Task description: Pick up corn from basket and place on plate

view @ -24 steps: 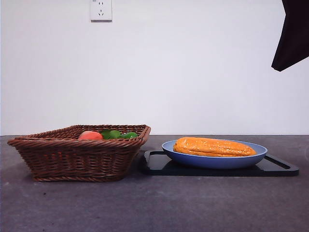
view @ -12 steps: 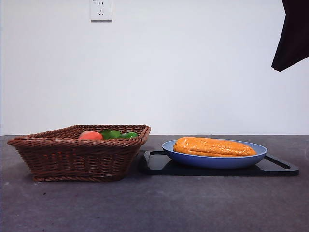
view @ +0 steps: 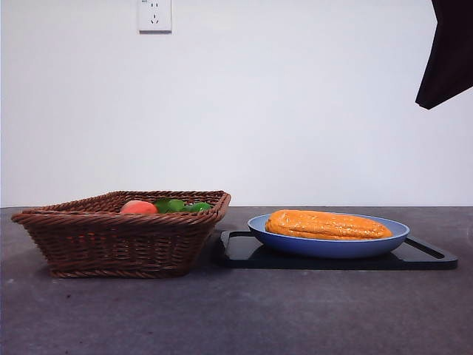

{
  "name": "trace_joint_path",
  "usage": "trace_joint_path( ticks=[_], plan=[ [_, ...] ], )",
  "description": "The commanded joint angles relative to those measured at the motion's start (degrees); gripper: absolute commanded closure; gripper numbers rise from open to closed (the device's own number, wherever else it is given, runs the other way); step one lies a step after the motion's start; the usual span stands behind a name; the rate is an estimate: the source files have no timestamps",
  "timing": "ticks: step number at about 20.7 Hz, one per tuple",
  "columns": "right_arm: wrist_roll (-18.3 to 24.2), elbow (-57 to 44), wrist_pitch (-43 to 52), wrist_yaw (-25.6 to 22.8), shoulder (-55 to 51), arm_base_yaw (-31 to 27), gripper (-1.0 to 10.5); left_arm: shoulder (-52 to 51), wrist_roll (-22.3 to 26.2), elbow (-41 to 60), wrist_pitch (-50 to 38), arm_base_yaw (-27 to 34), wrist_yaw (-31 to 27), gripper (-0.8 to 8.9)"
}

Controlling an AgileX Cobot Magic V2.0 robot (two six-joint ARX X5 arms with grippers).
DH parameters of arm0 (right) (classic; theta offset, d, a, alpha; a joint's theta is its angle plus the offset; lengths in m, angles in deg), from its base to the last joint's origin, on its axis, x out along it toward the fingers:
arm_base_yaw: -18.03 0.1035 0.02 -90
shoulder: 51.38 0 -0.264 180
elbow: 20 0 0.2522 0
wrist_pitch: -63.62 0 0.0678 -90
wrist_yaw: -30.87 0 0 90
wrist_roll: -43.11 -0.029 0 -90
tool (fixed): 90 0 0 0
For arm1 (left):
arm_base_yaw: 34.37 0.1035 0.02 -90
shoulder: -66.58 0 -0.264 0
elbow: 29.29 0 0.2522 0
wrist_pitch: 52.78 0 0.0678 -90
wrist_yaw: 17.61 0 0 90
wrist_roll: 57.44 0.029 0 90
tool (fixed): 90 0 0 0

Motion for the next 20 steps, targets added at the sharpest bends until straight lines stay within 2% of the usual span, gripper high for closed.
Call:
trace_joint_path(
  ticks=[1, 4, 6, 10, 15, 20],
  plan=[
    [2.27, 0.61, 1.46, -0.46, 0.20, -0.09, 9.4, -0.09, -0.31, 1.62, 0.22, 0.20, -0.15, 8.06],
    [7.43, 0.52, 9.90, -2.58, -3.45, -2.80, 9.4, -0.09, -0.31, 1.62, 0.22, 0.20, -0.15, 8.06],
    [8.83, -0.24, 18.73, -2.99, -6.64, -4.35, 9.4, -0.09, -0.28, 1.62, 0.22, 0.20, -0.15, 8.06],
    [8.81, -7.30, 34.05, -3.02, -15.93, -10.05, 9.4, -0.09, -0.28, 1.62, 0.22, 0.20, -0.15, 8.06],
    [8.83, -25.46, 48.57, -3.65, -30.53, -17.59, 9.4, -0.09, -0.28, 1.62, 0.22, 0.20, -0.15, 8.06],
    [8.79, -36.48, 52.85, -8.20, -40.04, -19.47, 9.4, -0.09, -0.28, 1.62, 0.22, 0.20, -0.15, 8.06]
  ],
)
